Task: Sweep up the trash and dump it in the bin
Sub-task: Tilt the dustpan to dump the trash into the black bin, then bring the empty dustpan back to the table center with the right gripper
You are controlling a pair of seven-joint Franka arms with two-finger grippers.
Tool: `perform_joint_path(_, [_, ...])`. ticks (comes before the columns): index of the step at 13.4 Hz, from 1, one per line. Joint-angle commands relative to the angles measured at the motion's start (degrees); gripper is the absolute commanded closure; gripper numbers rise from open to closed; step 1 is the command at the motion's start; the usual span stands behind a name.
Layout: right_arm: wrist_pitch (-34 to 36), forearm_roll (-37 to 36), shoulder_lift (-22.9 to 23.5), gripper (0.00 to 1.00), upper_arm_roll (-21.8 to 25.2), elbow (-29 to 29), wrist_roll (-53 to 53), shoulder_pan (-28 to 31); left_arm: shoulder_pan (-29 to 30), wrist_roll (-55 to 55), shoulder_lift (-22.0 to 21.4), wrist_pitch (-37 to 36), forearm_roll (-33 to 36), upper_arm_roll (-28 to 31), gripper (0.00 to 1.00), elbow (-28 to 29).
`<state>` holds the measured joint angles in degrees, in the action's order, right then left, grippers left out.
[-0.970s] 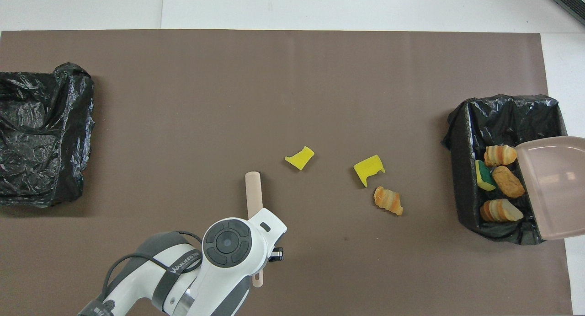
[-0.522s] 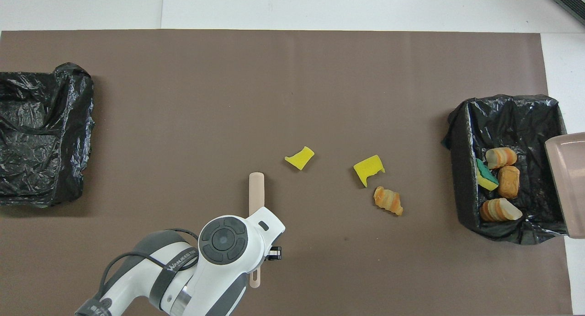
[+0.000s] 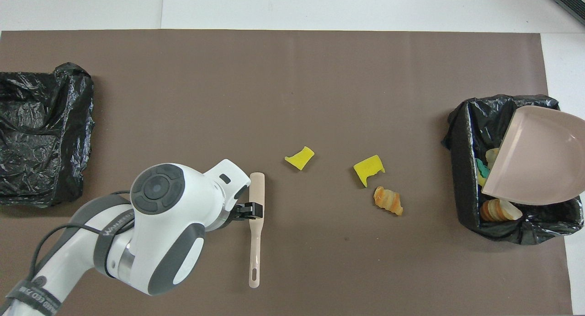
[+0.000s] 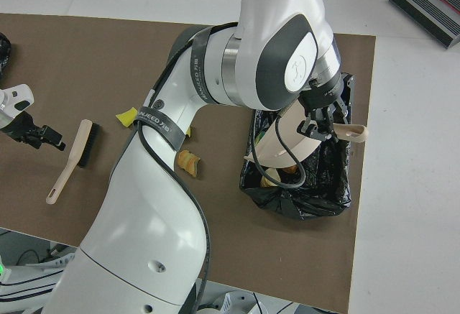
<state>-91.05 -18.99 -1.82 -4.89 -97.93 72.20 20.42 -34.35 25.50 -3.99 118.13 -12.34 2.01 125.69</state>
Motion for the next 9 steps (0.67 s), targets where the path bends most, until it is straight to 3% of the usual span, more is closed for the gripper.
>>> perform_joint_path(1, [1.93,6.57,-1.69,1.00,-0.83,-1.38,-11.94,-2.22,5.58,-3.78,-1.71,-4.92,1.70,-0.25,0.00,-3.69])
perform_joint_path(5, [0.97,14.74,-1.00,1.00,-0.91,-2.00,-39.51,-12.31,11.83,-8.70,-1.45,-10.19,5.75,-0.25,0.00,-9.31])
perform_joint_path(9, [-6.83,18.11,2.34,1.00,-0.91,-1.91,-61.33,-21.28,18.86,-14.24,-0.75,-17.65,7.67,-0.25,0.00,-17.12])
